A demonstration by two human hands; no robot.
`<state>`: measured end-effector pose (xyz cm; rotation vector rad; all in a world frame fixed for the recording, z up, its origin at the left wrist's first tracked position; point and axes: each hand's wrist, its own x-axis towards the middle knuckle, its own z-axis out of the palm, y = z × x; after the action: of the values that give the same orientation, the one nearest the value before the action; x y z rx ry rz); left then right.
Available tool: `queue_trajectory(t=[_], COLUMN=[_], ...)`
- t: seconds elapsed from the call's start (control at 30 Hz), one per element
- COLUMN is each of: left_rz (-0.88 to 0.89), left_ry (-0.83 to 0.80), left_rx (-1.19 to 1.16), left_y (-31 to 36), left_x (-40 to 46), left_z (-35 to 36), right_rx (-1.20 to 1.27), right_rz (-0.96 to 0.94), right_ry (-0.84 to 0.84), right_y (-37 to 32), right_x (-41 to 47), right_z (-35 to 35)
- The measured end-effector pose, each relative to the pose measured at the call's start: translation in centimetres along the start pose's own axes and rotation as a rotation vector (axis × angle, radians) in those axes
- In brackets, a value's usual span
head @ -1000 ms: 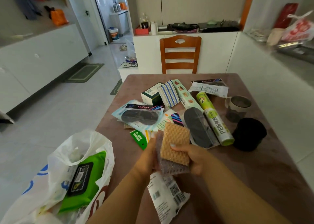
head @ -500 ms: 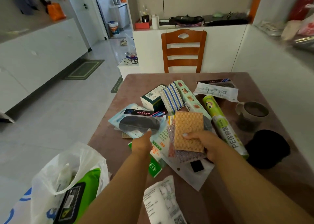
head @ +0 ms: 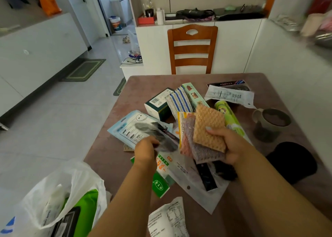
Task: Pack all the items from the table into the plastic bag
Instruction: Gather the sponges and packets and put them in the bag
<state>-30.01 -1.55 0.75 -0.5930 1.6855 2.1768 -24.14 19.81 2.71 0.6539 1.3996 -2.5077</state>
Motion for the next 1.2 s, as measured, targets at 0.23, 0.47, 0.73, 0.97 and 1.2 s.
queue_trajectory(t=[0.23,0.47,0.73,0.97,1.2], left_rz=[-0.266,-0.304,-0.329,-0.267,-0.248], left_ry=[-0.245,-0.194,-0.231,-0.322,-0.174], left_rx=[0.052,0.204,0.233,0.111,-0.039], left_y=[-1.5,-2.8,-2.8,-2.7,-2.7], left_x=[-3.1,-4.2,-4.7,-4.2,-3.1], left_z=[2.8,8.1,11.0,8.0,4.5], right_rx=[0.071,-0.246,-0.439,-0.347,-0.231], right_rz=[0.023,-0.030,0.179,0.105,0.094], right_ry=[-0.018,0.344,0.298,0.111,-0.016], right_y=[0.0,-2.0,0.0,-0.4,0.1], right_x=[-0.4,-1.5,-1.7,-1.9,-0.6], right_z=[0.1,-4.9,-4.4,-3.5,-1.2])
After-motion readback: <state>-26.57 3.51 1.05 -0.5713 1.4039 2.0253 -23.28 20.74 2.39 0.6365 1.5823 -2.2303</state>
